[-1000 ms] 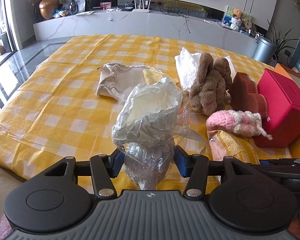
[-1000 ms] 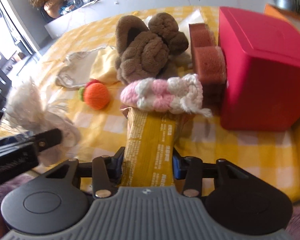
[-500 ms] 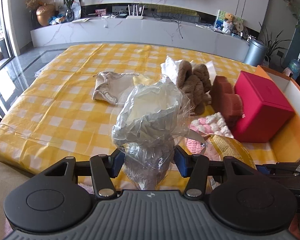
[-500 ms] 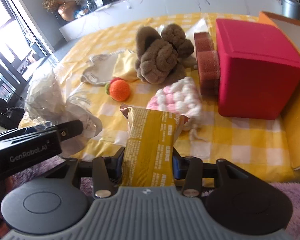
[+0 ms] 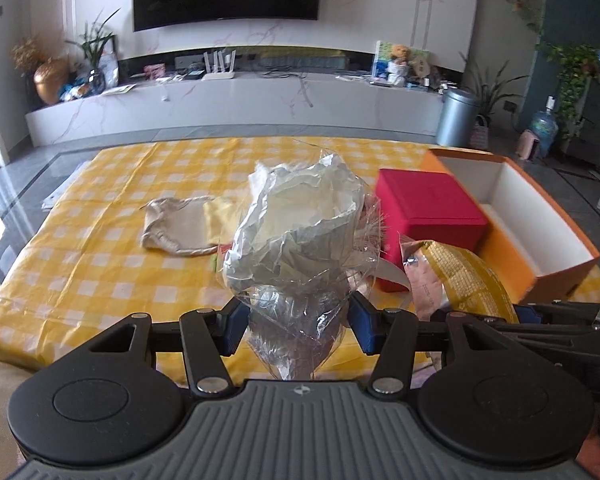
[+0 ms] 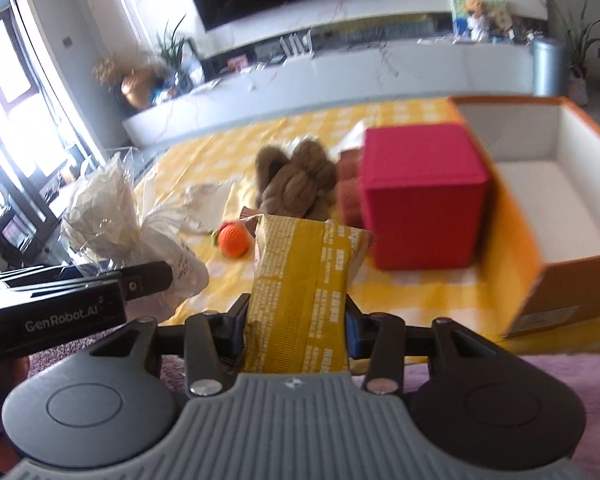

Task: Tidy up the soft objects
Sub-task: 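Carry the plastic bag and snack packet into the cardboard box and open both tools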

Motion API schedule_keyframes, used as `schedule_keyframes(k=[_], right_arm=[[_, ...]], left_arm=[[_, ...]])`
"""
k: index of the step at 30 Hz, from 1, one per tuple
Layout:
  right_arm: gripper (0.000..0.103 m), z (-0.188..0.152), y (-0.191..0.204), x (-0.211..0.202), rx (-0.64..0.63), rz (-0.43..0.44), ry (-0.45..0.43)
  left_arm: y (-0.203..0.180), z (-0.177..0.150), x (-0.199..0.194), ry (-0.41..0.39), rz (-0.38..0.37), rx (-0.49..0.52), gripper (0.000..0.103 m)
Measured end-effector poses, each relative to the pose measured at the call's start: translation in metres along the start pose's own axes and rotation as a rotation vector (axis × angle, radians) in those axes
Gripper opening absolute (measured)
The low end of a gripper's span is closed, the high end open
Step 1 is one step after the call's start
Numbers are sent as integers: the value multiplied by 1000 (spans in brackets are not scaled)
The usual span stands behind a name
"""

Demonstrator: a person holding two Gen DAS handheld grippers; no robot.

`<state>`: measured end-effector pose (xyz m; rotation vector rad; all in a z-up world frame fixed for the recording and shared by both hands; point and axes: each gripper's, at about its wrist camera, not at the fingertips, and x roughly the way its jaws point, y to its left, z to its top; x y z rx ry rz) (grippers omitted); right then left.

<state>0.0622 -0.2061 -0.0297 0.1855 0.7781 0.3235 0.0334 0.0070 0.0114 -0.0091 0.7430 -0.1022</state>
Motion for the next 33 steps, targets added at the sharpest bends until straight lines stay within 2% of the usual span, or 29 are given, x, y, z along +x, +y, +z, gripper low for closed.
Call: schedule_keyframes(k=[10,18,27,33], right_arm=[[45,18,-55,-50,-24,-105,-93],[45,44,-106,-59,-94,-218,-90],[45,83,-164,-36,-197,-350,-37],[45,101,-203,-6,-238,-337,83]], left_arm=[[-62,32,3,13,-183,114,61],[-126,65,35,66,-309,249,61],[-187,98,101,197,-375,369,61],[-213,112,141,340,-397,421,61]])
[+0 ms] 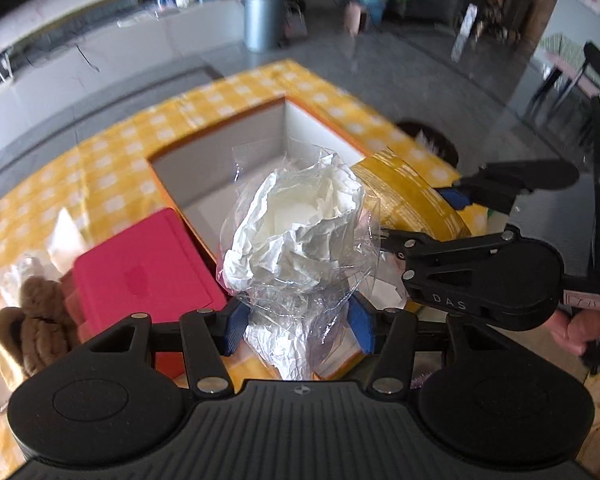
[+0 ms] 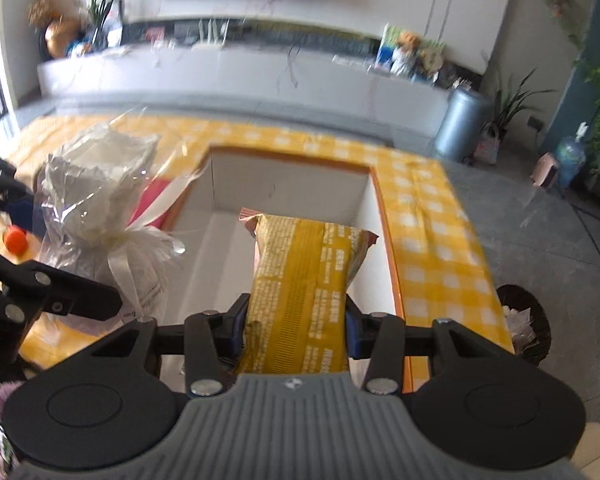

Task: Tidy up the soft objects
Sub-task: 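Carry the plastic bag and snack packet into the cardboard box and open both tools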

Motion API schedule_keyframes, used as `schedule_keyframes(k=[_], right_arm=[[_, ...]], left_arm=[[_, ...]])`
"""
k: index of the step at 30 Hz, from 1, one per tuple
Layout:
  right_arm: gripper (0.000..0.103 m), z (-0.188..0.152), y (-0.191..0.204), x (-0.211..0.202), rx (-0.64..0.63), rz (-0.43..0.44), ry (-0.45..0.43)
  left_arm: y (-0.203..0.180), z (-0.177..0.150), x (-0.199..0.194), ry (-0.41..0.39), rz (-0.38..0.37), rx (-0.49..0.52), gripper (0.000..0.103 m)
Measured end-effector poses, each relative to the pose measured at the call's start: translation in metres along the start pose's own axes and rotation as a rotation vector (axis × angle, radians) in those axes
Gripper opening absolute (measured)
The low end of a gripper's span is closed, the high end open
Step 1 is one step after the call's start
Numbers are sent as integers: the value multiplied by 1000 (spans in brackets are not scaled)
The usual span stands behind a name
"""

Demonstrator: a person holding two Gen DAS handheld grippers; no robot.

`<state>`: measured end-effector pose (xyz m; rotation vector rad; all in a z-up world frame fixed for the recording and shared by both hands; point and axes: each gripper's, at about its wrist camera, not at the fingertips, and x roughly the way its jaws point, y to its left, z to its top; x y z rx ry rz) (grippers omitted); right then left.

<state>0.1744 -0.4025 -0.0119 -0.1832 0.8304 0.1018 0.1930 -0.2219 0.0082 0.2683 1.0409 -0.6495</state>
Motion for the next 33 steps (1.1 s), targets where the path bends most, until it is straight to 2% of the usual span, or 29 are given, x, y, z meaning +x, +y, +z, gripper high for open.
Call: schedule_keyframes(k=[6,17,23,28,31,33], right_arm=[[45,-1,-21,42,-17,52,135],[45,-9,-17,88,-96,75,260],[45,-15,-15,102,-136,73,331],[46,-20,-15,115,-149,74,385],[46,-22,-16,120,-142,70,405],[46,-20,-19,122,-134,66,409]], left_arm=[[-5,10,38,83,-9,18,61],[-10,15,83,158,25,56,59],[-13,12,100,191,33,89,59],[-20,13,105,214,67,140,60],[-19,15,105,224,64,132,61],[-17,17,105,230,60,133,67]])
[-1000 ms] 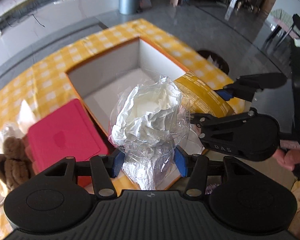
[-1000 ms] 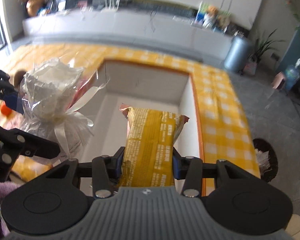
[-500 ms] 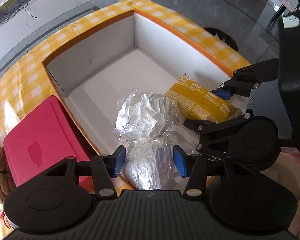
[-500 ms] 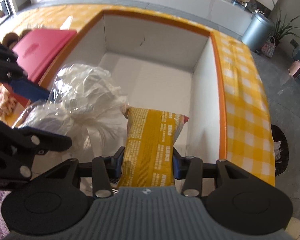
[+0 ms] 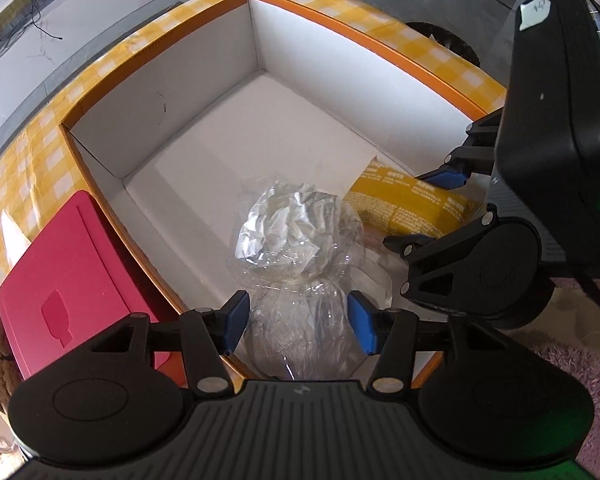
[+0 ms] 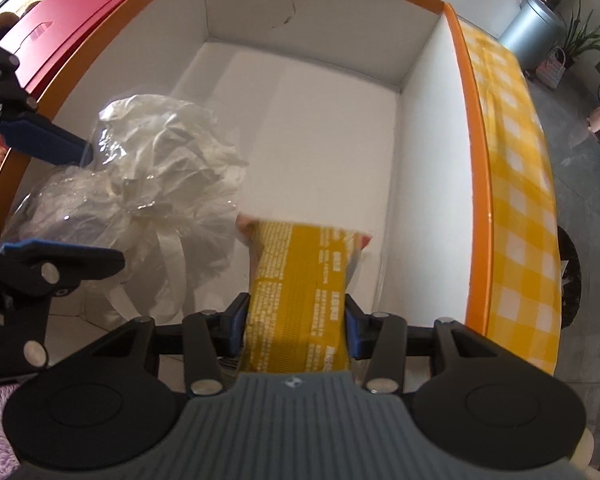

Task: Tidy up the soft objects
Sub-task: 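Carry the plastic bag and snack packet into the cardboard box and open both tools, then withdraw both tools from the box back over the table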

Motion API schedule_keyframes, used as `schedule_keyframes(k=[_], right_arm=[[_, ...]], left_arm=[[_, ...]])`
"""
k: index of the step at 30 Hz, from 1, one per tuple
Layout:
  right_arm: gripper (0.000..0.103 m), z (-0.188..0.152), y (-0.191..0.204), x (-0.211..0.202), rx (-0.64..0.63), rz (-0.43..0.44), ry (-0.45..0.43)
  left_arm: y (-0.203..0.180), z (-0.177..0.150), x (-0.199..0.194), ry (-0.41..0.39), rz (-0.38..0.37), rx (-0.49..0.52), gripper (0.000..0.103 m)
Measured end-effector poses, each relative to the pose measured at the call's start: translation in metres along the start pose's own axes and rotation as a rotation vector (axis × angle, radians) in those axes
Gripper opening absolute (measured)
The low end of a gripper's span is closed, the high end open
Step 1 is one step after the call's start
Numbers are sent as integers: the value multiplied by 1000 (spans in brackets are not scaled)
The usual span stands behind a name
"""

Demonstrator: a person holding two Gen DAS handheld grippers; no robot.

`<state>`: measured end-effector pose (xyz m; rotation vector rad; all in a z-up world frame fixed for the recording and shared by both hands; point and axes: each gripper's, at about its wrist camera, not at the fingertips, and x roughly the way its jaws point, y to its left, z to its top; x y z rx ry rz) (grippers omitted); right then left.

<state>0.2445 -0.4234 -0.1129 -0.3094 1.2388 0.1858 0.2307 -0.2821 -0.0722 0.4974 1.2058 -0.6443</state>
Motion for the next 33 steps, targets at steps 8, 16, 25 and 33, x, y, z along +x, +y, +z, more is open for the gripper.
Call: schedule_keyframes(k=[8,16,25,33], right_arm=[[56,11,4,-21,-11,-27,-20],[61,5,9,-57,-18,-110,-60],[63,-14,29,-116,47,-147,-171],[71,-40,80,-150,132,-81,-231]], left_arm=[[-2,-3,-14,-3,2,25,73],[-2,-12,-51,-57,-4,20,76],[15,-56,-109,-175,24,-16,76],[37,-120,-141,-214,73,-69,76]])
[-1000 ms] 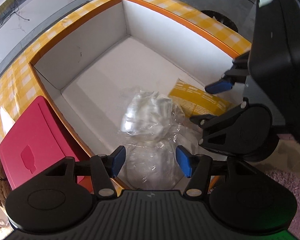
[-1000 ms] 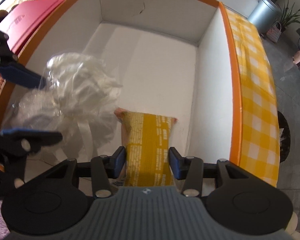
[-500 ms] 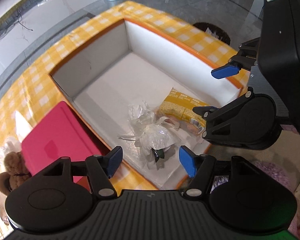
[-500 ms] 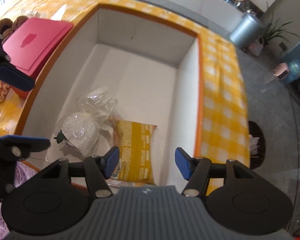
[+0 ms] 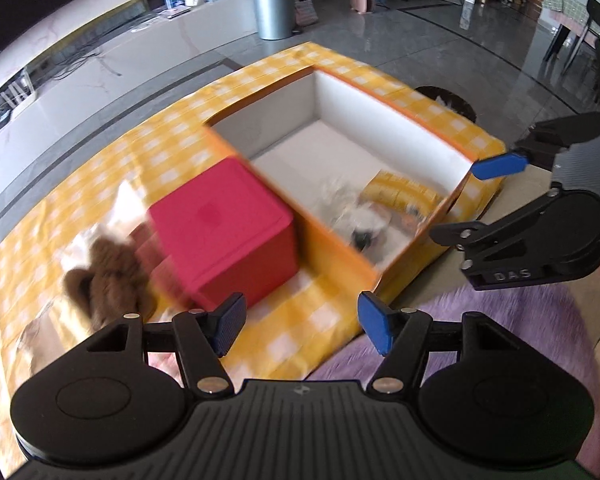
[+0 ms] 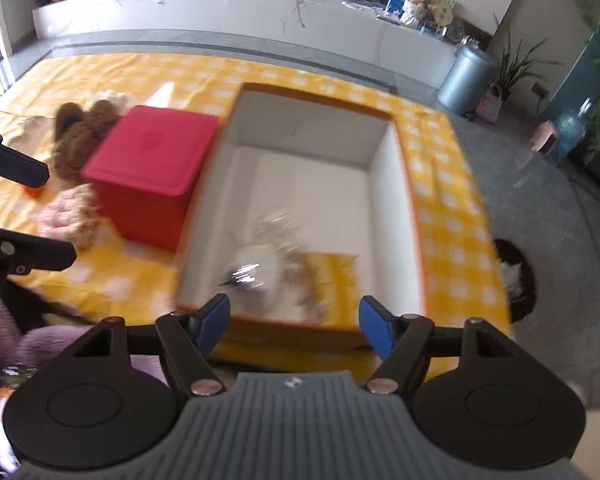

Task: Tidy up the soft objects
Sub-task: 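Withdraw both tools from the box back over the table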

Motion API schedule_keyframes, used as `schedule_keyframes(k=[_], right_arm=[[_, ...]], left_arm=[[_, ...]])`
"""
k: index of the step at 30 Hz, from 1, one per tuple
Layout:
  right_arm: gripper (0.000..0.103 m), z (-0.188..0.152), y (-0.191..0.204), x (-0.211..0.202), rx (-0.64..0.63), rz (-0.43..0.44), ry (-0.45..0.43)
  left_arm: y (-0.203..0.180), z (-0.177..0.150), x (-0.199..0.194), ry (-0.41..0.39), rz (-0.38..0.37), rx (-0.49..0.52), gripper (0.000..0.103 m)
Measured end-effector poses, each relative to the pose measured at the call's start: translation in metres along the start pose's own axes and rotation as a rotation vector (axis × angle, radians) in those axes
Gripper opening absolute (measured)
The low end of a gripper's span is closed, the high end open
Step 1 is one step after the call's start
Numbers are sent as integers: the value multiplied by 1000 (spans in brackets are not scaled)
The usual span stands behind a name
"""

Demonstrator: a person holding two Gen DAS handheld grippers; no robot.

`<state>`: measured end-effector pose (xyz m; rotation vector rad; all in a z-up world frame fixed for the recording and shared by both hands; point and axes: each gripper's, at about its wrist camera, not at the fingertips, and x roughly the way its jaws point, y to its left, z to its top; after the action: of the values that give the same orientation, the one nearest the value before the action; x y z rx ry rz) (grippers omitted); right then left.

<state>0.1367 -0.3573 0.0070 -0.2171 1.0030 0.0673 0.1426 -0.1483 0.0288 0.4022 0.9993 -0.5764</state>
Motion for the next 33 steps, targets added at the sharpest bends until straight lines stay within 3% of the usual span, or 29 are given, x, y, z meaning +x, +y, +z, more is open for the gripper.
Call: schedule_keyframes(k=[9,15,20,28,33], right_arm=[[75,-27,64,-12,121,149,-92],[75,-38,111,5,186,190,-144],[75,-44,140,22,243,238,-133],[75,-42,185,44,119,201,-87],[75,-33,206,56,63,215,-87]], left_arm=[[51,-70,-27,-71,94,-195,74],[75,-118,-39,-118,186,-284,74],[96,-158,-41,-161,200,-364,74],[121,-202,-25,-97,213,-469,74],[137,-208,-18,-99,213,-489,74]])
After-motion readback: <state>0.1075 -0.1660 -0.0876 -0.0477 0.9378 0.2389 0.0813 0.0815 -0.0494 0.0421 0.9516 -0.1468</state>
